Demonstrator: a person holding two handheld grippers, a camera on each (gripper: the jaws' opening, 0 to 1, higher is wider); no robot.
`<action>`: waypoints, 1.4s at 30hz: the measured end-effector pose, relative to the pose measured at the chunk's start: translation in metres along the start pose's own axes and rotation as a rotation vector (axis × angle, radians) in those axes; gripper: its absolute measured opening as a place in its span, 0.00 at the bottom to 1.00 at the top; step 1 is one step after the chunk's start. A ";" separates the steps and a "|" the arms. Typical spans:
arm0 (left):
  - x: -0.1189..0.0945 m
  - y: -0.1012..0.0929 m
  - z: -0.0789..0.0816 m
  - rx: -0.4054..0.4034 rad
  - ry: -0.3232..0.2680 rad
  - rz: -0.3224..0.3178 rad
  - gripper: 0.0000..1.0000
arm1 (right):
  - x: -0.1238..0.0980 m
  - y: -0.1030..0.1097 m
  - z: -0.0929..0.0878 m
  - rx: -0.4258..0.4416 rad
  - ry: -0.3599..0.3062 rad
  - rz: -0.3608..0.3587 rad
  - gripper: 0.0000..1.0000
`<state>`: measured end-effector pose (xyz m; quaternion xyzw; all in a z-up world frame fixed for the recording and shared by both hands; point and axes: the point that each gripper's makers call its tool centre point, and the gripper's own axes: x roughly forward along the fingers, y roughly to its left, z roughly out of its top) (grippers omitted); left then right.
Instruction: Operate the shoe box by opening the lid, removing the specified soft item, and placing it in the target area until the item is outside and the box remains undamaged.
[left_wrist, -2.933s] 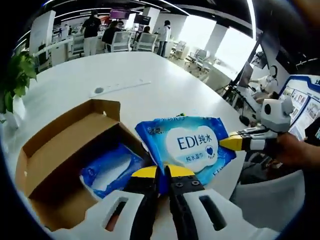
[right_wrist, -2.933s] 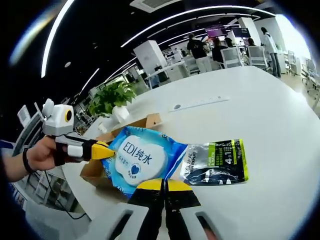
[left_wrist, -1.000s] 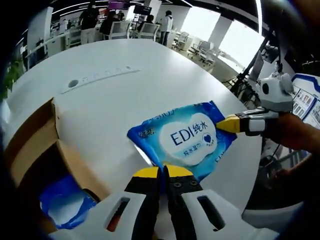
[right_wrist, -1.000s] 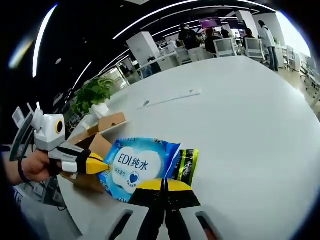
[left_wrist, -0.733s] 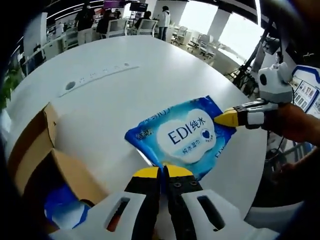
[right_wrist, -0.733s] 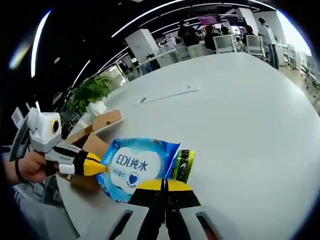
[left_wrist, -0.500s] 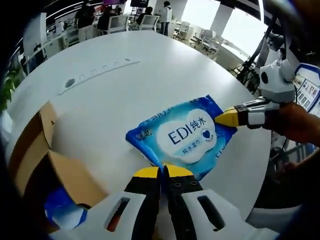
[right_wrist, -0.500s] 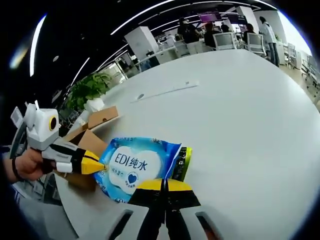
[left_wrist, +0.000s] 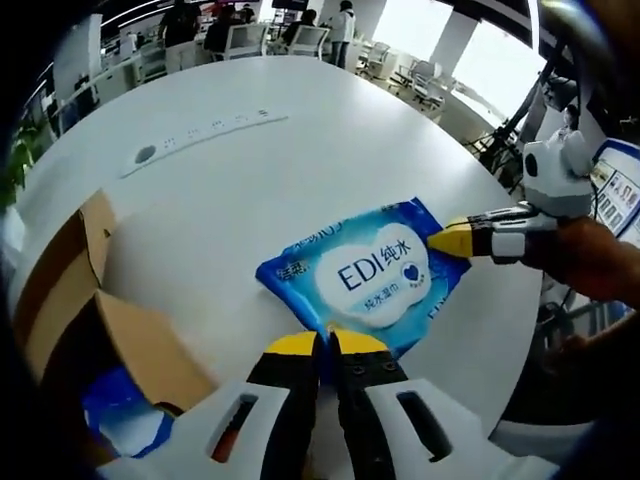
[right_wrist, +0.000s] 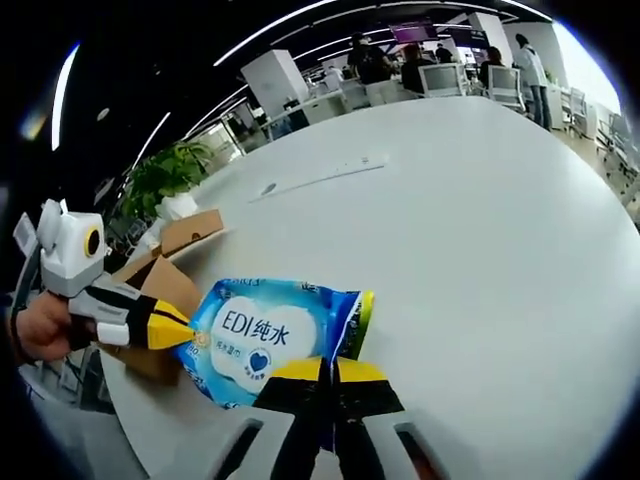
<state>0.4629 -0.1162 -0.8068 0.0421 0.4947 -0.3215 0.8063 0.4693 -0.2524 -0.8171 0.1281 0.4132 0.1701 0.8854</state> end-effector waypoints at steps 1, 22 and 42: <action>-0.001 0.001 0.000 -0.017 -0.004 0.002 0.03 | -0.001 -0.001 0.001 0.005 -0.002 -0.009 0.00; -0.071 0.008 -0.001 -0.064 -0.192 -0.092 0.04 | -0.050 0.026 0.004 0.036 -0.089 -0.068 0.05; -0.181 0.059 -0.054 -0.017 -0.342 -0.100 0.15 | -0.060 0.157 -0.010 -0.119 -0.110 0.115 0.15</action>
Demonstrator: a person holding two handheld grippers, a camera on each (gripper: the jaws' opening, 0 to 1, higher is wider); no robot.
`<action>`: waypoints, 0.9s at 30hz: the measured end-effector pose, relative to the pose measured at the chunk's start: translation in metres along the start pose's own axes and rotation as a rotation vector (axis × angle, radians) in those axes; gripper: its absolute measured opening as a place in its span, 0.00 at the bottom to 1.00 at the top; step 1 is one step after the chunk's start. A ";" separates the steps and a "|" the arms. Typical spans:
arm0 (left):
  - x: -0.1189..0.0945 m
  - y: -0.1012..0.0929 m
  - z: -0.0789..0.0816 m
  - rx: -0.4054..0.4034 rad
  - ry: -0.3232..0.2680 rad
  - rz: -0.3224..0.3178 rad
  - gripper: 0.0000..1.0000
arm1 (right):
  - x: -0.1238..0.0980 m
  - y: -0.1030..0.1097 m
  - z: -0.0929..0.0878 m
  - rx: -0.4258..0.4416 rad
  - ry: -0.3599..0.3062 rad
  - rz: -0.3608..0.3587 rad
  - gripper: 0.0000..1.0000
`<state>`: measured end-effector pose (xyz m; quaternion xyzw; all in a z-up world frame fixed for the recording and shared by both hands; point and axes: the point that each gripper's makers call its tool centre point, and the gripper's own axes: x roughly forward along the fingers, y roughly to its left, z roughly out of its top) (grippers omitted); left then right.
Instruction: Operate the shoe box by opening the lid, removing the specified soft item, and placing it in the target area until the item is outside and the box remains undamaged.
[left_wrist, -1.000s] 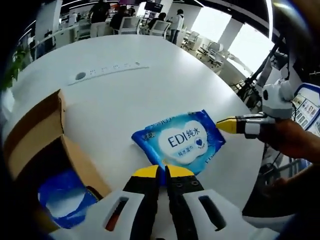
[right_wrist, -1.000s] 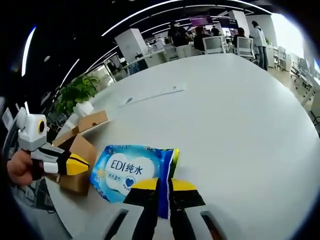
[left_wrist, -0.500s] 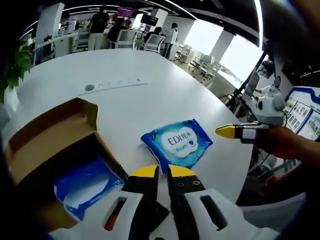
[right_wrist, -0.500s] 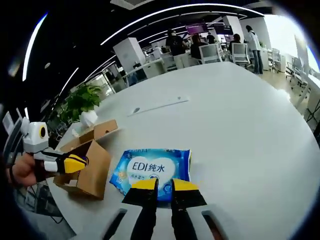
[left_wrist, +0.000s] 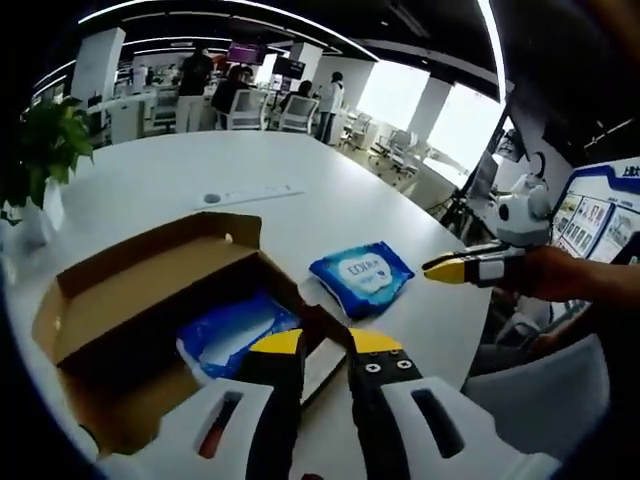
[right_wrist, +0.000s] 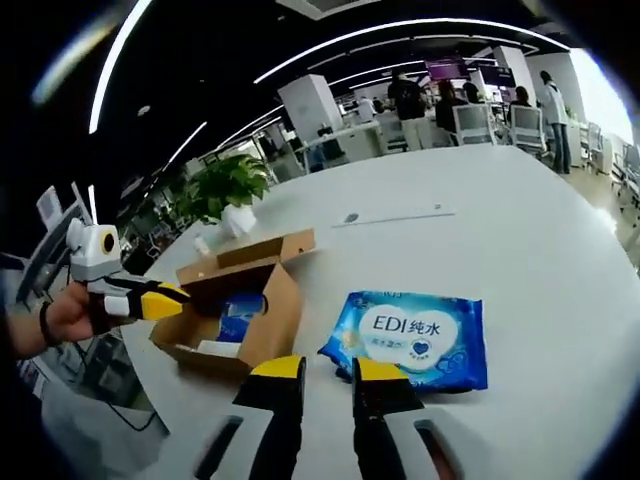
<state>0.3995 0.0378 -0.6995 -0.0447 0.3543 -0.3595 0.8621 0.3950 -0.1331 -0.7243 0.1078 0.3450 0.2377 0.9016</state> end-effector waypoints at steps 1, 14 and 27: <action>-0.004 0.003 -0.002 0.001 -0.001 0.004 0.16 | 0.002 0.006 0.000 -0.005 0.003 0.008 0.16; -0.064 0.049 -0.028 -0.028 -0.029 0.071 0.27 | 0.050 0.079 0.000 -0.147 0.086 0.131 0.25; -0.090 0.084 -0.040 -0.054 -0.035 0.109 0.30 | 0.095 0.105 0.008 -0.373 0.192 0.180 0.38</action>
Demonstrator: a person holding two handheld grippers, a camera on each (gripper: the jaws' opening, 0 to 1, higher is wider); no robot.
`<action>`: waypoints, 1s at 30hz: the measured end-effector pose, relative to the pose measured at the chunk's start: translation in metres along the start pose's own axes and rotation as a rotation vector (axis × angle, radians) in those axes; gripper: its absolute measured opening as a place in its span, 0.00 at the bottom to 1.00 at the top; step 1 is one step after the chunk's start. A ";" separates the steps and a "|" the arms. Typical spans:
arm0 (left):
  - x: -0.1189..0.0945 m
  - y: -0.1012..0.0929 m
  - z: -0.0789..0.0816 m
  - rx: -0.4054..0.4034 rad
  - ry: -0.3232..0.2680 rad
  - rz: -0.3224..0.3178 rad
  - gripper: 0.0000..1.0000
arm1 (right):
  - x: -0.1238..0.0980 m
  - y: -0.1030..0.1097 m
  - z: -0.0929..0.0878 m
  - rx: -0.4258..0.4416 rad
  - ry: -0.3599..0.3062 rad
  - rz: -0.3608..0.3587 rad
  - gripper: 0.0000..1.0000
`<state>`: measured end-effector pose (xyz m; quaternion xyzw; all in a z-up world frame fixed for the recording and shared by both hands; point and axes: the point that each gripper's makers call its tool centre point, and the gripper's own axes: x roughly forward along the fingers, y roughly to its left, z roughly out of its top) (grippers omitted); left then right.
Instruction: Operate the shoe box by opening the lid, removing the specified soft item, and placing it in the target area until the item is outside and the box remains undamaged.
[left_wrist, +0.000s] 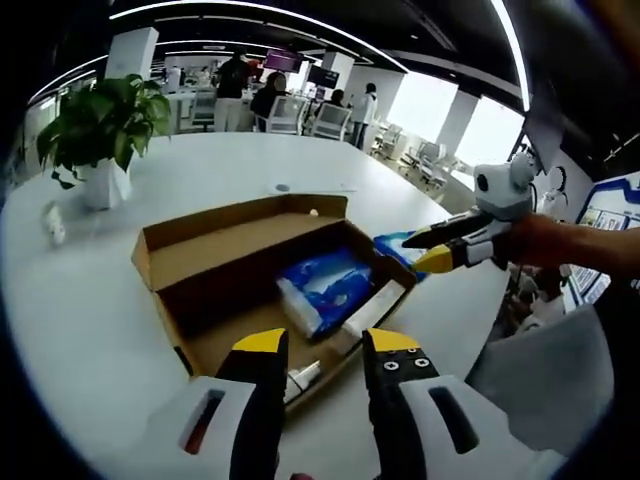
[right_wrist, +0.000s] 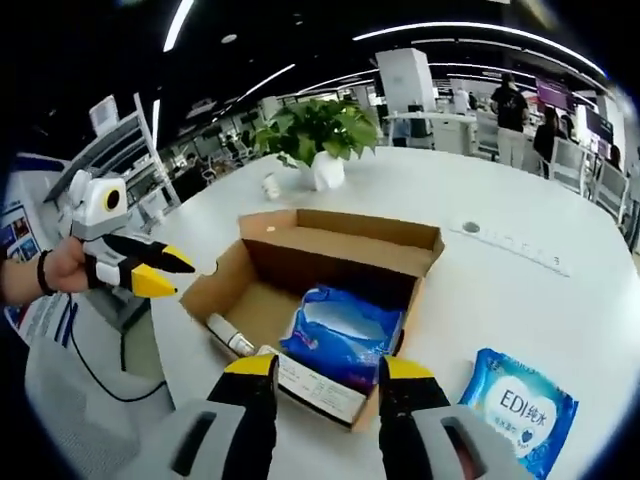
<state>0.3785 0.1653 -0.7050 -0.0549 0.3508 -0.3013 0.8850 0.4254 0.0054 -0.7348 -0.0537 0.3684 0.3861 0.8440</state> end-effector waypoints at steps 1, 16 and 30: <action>-0.002 0.002 0.000 -0.002 -0.002 0.002 0.30 | 0.003 0.001 0.002 0.001 0.002 0.004 0.38; -0.026 0.023 -0.006 -0.032 -0.029 0.030 0.33 | 0.046 0.004 0.011 -0.241 0.154 0.042 0.50; -0.042 0.045 -0.025 -0.100 -0.020 0.066 0.32 | 0.072 0.019 0.004 -0.459 0.297 0.082 0.61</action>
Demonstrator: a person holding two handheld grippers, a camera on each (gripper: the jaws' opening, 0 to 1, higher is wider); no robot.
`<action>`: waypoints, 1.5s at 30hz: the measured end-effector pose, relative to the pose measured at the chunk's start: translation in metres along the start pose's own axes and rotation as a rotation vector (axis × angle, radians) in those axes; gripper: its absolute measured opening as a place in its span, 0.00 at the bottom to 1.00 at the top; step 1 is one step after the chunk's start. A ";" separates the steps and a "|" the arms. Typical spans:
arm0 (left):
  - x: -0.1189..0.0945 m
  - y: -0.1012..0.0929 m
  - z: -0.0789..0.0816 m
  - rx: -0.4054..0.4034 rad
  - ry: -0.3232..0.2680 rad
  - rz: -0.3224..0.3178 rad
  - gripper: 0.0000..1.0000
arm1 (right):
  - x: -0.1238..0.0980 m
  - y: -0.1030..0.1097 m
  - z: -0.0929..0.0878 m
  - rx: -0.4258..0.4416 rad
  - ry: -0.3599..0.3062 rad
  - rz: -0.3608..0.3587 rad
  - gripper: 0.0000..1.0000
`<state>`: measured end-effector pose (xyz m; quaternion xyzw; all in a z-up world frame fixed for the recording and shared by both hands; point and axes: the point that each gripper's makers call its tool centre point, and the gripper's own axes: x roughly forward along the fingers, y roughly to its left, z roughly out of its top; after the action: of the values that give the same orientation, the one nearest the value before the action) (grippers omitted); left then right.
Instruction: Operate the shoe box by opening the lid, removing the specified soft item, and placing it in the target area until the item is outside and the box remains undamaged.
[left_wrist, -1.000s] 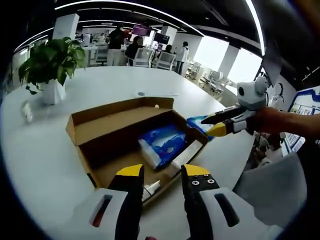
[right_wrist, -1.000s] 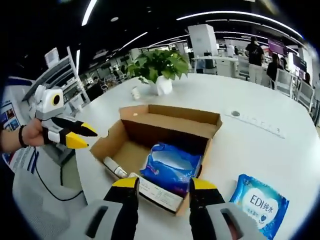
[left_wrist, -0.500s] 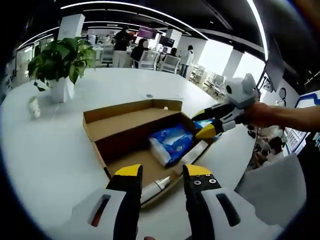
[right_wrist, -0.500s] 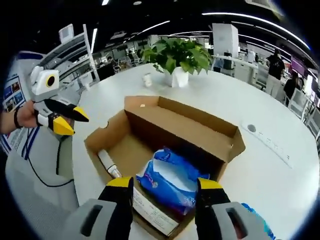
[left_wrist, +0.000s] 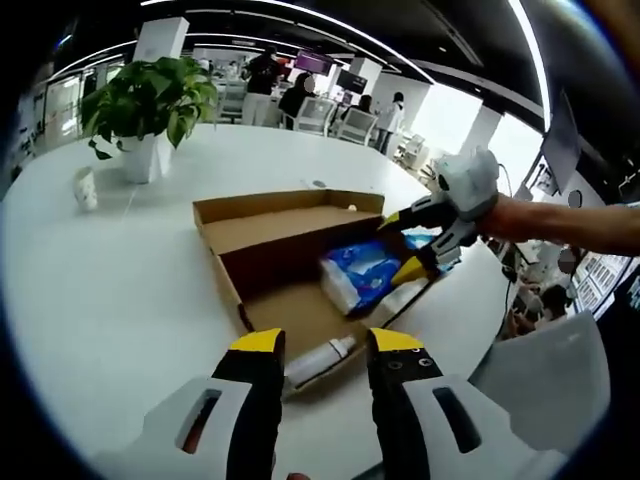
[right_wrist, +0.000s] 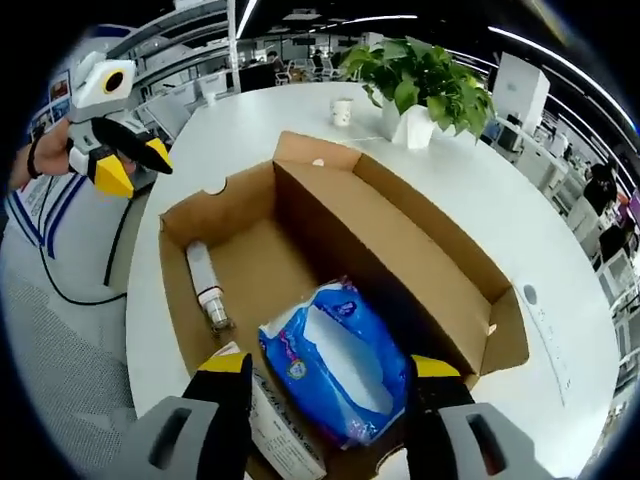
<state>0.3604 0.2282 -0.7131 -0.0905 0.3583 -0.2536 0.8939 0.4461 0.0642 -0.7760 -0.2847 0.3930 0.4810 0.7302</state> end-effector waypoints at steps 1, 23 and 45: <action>-0.001 0.001 -0.001 -0.003 0.000 0.003 0.33 | 0.002 0.000 -0.001 -0.014 0.012 0.000 0.61; -0.010 0.009 -0.002 -0.031 -0.003 0.016 0.32 | 0.035 -0.016 -0.018 -0.233 0.185 0.084 0.66; -0.003 0.022 -0.007 -0.051 0.013 0.016 0.30 | 0.072 -0.017 -0.042 -0.374 0.317 0.162 0.62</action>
<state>0.3620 0.2483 -0.7239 -0.1088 0.3710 -0.2376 0.8911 0.4661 0.0587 -0.8583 -0.4542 0.4283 0.5515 0.5533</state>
